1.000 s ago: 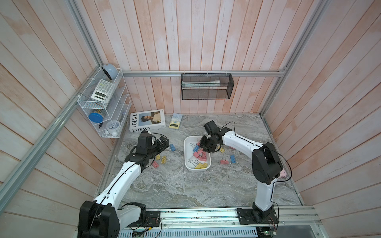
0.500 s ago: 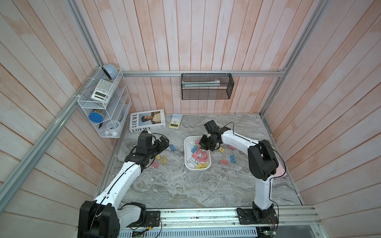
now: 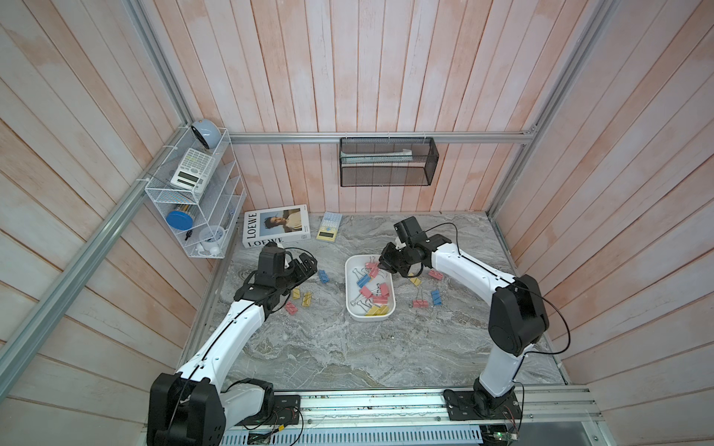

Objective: Take out the binder clips from the storage box
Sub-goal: Pick up the binder clip from the storage box, then place the binder clip at the center of the board.

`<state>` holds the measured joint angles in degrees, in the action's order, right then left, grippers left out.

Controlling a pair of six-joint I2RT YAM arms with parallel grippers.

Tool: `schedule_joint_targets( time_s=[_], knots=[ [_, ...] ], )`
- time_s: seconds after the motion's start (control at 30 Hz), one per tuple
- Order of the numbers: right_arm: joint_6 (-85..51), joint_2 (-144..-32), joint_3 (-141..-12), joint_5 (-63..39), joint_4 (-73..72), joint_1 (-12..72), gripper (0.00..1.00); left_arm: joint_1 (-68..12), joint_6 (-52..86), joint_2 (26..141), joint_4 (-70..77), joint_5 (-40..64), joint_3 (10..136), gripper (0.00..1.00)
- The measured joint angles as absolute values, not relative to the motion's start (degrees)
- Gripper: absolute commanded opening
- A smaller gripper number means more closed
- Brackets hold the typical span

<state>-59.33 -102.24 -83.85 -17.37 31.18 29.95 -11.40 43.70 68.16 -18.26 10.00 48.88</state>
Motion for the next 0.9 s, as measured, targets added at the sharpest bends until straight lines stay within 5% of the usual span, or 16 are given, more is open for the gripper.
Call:
schedule_joint_targets(
  time_s=[0.33, 0.8, 0.9],
  knots=[
    [-53.6, -99.3, -81.8, -18.1, 26.9, 15.4, 0.00, -11.9, 43.7, 68.4, -20.3, 9.9, 51.4, 1.00],
    [-50.5, -112.8, -81.0, -21.4, 18.5, 5.2, 0.00, -17.7, 43.0, 71.4, -24.8, 6.8, 55.2, 1.00],
    [-50.7, -113.5, -79.5, -22.2, 17.0, 4.7, 0.19, -19.2, 43.0, 74.0, -24.9, 6.8, 57.0, 1.00]
  ],
)
